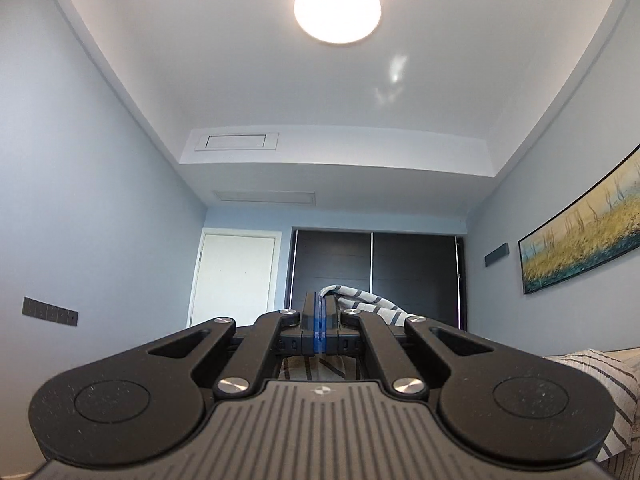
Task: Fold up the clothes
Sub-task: 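Lift the shirt high with both grippers and shake it out, then lay the shirt flat on the bed and open both grippers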
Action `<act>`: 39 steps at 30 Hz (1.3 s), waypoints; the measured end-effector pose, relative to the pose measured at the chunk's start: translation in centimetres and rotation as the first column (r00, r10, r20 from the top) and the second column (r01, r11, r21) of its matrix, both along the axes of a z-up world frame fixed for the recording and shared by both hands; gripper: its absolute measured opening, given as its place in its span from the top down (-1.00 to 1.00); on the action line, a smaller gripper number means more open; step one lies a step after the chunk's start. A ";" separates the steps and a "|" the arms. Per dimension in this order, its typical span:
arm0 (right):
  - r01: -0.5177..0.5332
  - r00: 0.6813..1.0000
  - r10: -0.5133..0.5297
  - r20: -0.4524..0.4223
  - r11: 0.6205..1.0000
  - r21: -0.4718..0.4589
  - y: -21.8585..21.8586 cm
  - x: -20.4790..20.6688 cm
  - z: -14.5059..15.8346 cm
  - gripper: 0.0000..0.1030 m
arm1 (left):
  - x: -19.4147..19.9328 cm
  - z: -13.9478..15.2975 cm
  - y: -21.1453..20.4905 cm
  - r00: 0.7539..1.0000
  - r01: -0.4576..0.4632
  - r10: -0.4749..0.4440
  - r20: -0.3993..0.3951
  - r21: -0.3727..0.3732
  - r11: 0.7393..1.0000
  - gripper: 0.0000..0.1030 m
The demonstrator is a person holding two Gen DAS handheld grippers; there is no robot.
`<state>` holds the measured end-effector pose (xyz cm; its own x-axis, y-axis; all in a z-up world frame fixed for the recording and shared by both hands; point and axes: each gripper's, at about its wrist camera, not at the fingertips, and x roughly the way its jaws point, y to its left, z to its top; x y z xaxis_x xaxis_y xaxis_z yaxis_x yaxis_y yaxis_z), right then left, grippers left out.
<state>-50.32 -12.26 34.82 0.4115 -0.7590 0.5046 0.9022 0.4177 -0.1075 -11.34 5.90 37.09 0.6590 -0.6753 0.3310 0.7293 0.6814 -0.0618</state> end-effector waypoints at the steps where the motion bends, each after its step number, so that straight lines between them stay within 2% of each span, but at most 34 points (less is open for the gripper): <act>1: -0.001 1.000 0.001 -0.002 1.000 0.006 0.0 0.0 0.1 0.96 | -0.1 0.1 0.0 1.000 0.001 -0.001 0.000 0.005 1.000 1.00; 6: 0.004 0.999 -0.001 -0.049 0.997 0.074 -1.7 1.5 -0.5 0.96 | 1.4 -0.6 -1.6 0.999 -0.004 0.007 -0.046 0.075 0.997 1.00; 9: -0.004 0.995 0.021 -0.100 0.984 0.175 -4.6 3.7 -2.1 0.96 | 3.3 -1.7 -3.7 0.995 -0.004 0.019 -0.100 0.145 0.989 1.00; 12: -0.001 0.986 0.049 -0.159 0.958 0.286 -8.4 6.8 -4.5 0.96 | 6.1 -4.5 -6.9 0.985 -0.008 0.053 -0.166 0.263 0.965 1.00; 15: 0.029 0.971 0.064 -0.231 0.926 0.377 -12.4 10.5 -7.6 0.96 | 9.3 -8.2 -10.6 0.971 -0.008 0.099 -0.220 0.383 0.924 1.00; 20: 0.101 0.927 0.105 -0.359 0.854 0.511 -19.8 17.6 -14.7 0.96 | 14.9 -15.8 -17.6 0.942 0.009 0.181 -0.282 0.562 0.827 1.00; 25: 0.189 0.855 0.172 -0.490 0.776 0.601 -28.6 25.6 -24.0 0.97 | 21.2 -25.5 -25.3 0.911 0.057 0.257 -0.321 0.718 0.694 1.00; 33: 0.347 0.740 0.274 -0.614 0.627 0.698 -40.8 36.6 -39.9 0.97 | 29.1 -40.9 -35.4 0.843 0.168 0.368 -0.393 0.842 0.513 1.00; 37: 0.410 0.682 0.319 -0.658 0.578 0.706 -44.3 39.2 -45.3 0.96 | 31.3 -45.9 -37.7 0.824 0.203 0.409 -0.393 0.877 0.435 1.00; 39: 0.416 0.669 0.359 -0.651 0.546 0.728 -45.4 39.5 -47.0 0.96 | 32.1 -47.8 -38.1 0.808 0.228 0.425 -0.408 0.881 0.414 1.00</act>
